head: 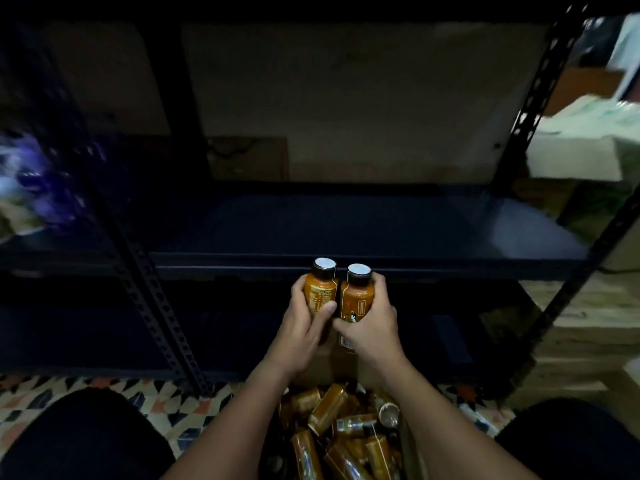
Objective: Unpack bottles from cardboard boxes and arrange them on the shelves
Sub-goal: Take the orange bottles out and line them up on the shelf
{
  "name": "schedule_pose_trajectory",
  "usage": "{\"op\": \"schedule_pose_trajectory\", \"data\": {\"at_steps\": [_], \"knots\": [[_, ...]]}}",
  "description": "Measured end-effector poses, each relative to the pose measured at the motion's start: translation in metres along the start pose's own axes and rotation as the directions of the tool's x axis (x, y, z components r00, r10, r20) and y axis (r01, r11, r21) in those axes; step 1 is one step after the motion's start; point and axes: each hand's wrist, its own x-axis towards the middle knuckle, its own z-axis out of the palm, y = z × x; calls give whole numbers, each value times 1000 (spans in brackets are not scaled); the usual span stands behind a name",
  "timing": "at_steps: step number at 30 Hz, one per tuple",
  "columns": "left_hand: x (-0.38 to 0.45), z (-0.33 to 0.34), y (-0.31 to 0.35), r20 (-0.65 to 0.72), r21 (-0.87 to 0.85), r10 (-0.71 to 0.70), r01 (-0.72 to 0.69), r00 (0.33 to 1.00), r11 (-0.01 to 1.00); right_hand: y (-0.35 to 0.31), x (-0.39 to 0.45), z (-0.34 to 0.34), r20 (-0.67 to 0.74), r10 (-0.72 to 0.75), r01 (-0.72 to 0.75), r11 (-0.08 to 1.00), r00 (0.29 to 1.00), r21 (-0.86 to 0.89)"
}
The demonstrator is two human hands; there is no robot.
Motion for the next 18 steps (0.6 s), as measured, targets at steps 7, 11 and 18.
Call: {"op": "schedule_pose_trajectory", "data": {"at_steps": [7, 11, 18], "knots": [[33, -34, 76, -67, 44, 210, -207, 975, 977, -80, 27, -20, -69, -181, 184, 982, 981, 41], [71, -46, 88, -93, 37, 224, -221, 970, 975, -104, 65, -22, -76, -222, 226, 973, 972, 53], [138, -61, 66, -48, 85, 172, -168, 984, 982, -99, 141, -4, -40, -143, 146, 986, 989, 84]]}}
